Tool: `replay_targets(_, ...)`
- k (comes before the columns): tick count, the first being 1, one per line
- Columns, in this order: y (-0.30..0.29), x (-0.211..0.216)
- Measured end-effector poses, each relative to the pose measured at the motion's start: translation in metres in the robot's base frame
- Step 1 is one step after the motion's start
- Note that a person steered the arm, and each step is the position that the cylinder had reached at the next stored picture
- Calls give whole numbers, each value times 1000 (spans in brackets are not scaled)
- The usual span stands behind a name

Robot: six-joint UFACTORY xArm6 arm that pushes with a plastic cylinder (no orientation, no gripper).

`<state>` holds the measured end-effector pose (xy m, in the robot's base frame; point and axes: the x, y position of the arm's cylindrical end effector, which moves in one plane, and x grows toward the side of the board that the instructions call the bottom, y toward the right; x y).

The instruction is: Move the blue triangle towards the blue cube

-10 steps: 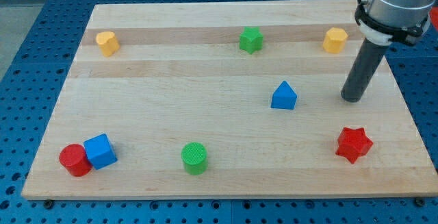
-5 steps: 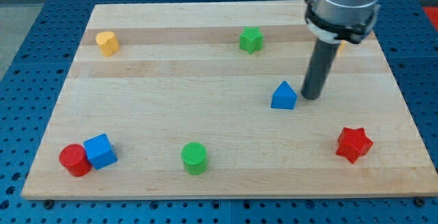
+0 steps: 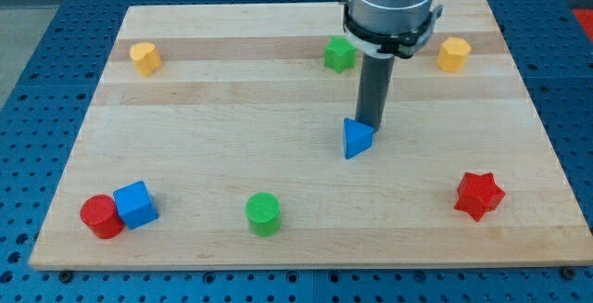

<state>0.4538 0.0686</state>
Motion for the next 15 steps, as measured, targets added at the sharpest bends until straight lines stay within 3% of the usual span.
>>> replay_targets(4, -45, 25)
replay_targets(5, -1, 25)
replay_targets(7, 1, 43)
replay_targets(15, -160, 46)
